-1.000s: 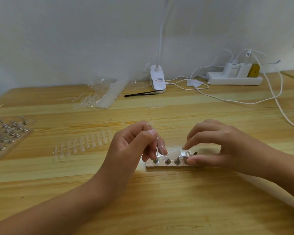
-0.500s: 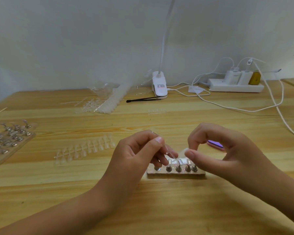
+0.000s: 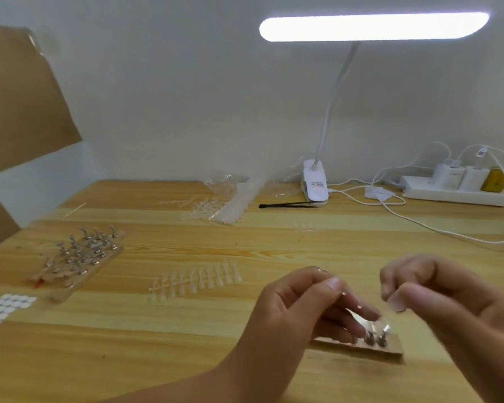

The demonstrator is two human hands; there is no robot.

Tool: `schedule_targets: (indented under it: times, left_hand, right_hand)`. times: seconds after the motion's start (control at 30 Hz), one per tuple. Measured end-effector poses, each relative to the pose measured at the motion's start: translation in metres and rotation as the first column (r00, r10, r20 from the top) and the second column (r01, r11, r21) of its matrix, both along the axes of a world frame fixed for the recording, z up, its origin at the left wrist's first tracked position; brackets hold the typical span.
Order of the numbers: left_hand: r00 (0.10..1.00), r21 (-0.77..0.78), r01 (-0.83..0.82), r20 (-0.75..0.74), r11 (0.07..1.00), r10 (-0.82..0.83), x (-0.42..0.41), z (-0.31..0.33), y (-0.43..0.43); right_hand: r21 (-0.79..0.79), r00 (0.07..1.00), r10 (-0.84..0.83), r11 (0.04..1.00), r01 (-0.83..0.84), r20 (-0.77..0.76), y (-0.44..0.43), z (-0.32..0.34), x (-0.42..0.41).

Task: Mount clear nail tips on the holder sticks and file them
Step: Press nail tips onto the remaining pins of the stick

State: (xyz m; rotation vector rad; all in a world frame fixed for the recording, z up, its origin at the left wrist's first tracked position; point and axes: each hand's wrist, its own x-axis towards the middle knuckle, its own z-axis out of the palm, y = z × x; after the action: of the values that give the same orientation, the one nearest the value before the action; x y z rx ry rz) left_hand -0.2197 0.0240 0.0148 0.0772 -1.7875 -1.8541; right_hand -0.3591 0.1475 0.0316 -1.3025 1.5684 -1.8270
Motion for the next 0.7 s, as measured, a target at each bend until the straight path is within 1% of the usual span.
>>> schedule_targets:
  times: [0.03, 0.07, 0.1, 0.13, 0.17, 0.2, 0.23, 0.27, 0.3, 0.33, 0.37, 0.4, 0.43, 0.47, 0.5, 0.53, 0.57, 0.6, 0.63, 0.67, 0.7]
  left_hand:
    - [0.997, -0.102, -0.037, -0.072, 0.994, 0.03, 0.001, 0.003, 0.0]
    - [0.985, -0.216, -0.096, -0.163, 0.972, 0.061, 0.003, 0.007, -0.002]
    - [0.961, -0.347, -0.162, -0.267, 0.924, 0.068, 0.004, 0.012, -0.005]
    - [0.93, -0.479, -0.208, -0.366, 0.853, 0.021, 0.005, 0.017, -0.011]
    - [0.905, -0.581, -0.259, -0.424, 0.772, -0.015, 0.004, 0.021, -0.019]
    - [0.901, -0.619, -0.305, -0.434, 0.723, 0.009, 0.003, 0.028, -0.03]
    - [0.9, -0.609, -0.361, -0.425, 0.707, 0.093, 0.003, 0.037, -0.044]
    - [0.89, -0.567, -0.428, -0.4, 0.704, 0.219, 0.003, 0.047, -0.061]
    - [0.869, -0.498, -0.491, -0.344, 0.715, 0.357, 0.004, 0.053, -0.079]
    - [0.833, -0.423, -0.553, -0.275, 0.718, 0.48, 0.005, 0.056, -0.099]
    - [0.791, -0.377, -0.606, -0.195, 0.7, 0.58, 0.008, 0.055, -0.121]
    - [0.751, -0.368, -0.639, -0.108, 0.675, 0.652, 0.01, 0.053, -0.143]
    - [0.72, -0.374, -0.647, -0.013, 0.664, 0.694, 0.012, 0.047, -0.164]
    - [0.708, -0.359, -0.631, 0.096, 0.687, 0.7, 0.013, 0.038, -0.184]
    - [0.716, -0.304, -0.595, 0.218, 0.743, 0.663, 0.015, 0.029, -0.199]
    - [0.732, -0.218, -0.552, 0.336, 0.805, 0.593, 0.016, 0.022, -0.209]
    - [0.739, -0.137, -0.519, 0.424, 0.844, 0.523, 0.018, 0.016, -0.215]
    - [0.725, -0.127, -0.496, 0.483, 0.859, 0.491, 0.019, 0.013, -0.219]
    - [0.69, -0.193, -0.476, 0.523, 0.858, 0.5, 0.021, 0.013, -0.22]
    - [0.652, -0.299, -0.452, 0.532, 0.841, 0.54, 0.021, 0.017, -0.216]
    - [0.637, -0.392, -0.427, 0.509, 0.815, 0.579, 0.02, 0.023, -0.208]
  right_hand:
    - [0.035, 0.945, 0.102, 0.992, -0.119, 0.312, -0.005, -0.004, -0.004]
    - [-0.013, 0.79, 0.257, 0.953, -0.301, 0.557, -0.009, -0.008, -0.009]
    - [-0.141, 0.584, 0.416, 0.878, -0.457, 0.697, -0.016, -0.014, -0.016]
    - [-0.146, 0.542, 0.437, 0.856, -0.497, 0.718, -0.018, -0.008, -0.02]
    - [-0.094, 0.593, 0.342, 0.908, -0.407, 0.729, -0.016, -0.008, -0.022]
    - [-0.127, 0.581, 0.337, 0.92, -0.37, 0.741, -0.014, -0.013, -0.028]
    - [-0.212, 0.545, 0.414, 0.894, -0.395, 0.729, -0.014, -0.014, -0.035]
    - [-0.269, 0.519, 0.46, 0.875, -0.403, 0.72, -0.016, -0.017, -0.04]
    - [-0.284, 0.5, 0.473, 0.868, -0.408, 0.726, -0.017, -0.019, -0.043]
    - [-0.27, 0.504, 0.441, 0.886, -0.377, 0.743, -0.016, -0.021, -0.047]
    - [-0.214, 0.534, 0.356, 0.926, -0.31, 0.767, -0.014, -0.019, -0.048]
    - [-0.144, 0.573, 0.257, 0.961, -0.236, 0.778, -0.015, -0.015, -0.048]
    - [-0.145, 0.585, 0.27, 0.957, -0.251, 0.765, -0.018, -0.01, -0.052]
    - [-0.103, 0.573, 0.245, 0.958, -0.269, 0.782, -0.02, -0.01, -0.053]
    - [0.027, 0.718, 0.074, 0.991, -0.129, 0.692, -0.02, -0.014, -0.054]
    - [0.117, 0.79, -0.039, 0.992, -0.041, 0.612, -0.016, -0.016, -0.052]
    - [0.118, 0.806, -0.059, 0.993, -0.013, 0.589, -0.015, -0.016, -0.05]
    - [0.103, 0.821, -0.039, 0.994, -0.024, 0.57, -0.014, -0.016, -0.046]
    - [0.093, 0.846, -0.011, 0.995, -0.045, 0.533, -0.014, -0.017, -0.042]
    - [0.1, 0.886, -0.008, 0.994, -0.043, 0.463, -0.013, -0.018, -0.04]
    - [0.123, 0.928, -0.042, 0.992, -0.004, 0.371, -0.01, -0.02, -0.041]
